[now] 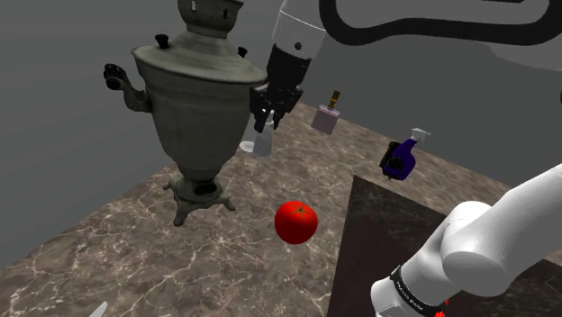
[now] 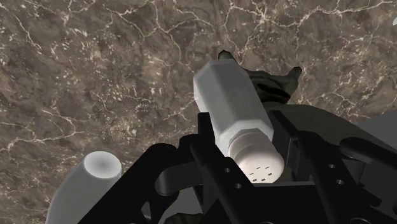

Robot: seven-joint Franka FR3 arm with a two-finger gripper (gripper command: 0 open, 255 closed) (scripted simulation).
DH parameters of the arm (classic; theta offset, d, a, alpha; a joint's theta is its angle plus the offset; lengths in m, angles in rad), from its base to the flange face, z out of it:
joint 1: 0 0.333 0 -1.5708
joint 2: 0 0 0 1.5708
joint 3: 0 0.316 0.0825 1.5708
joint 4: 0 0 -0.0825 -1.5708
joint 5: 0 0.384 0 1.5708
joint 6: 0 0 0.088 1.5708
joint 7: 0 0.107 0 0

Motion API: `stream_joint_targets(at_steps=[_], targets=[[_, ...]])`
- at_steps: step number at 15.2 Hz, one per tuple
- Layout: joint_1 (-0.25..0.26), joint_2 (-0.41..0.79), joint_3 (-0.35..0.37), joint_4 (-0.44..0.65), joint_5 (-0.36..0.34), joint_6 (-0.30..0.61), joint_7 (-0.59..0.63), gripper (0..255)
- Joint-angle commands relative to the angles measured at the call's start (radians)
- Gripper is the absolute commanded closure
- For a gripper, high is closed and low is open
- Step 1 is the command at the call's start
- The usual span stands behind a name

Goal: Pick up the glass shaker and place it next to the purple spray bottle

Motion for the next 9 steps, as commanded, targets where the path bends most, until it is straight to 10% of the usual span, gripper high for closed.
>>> stream_joint_targets(at_steps=[1,9], targets=[[-0.001,0.003,0.000,0.036,-0.002,-0.029,0.003,255],[-0.004,0.020,-0.002,0.160,-0.009,-0.138,0.009,255]])
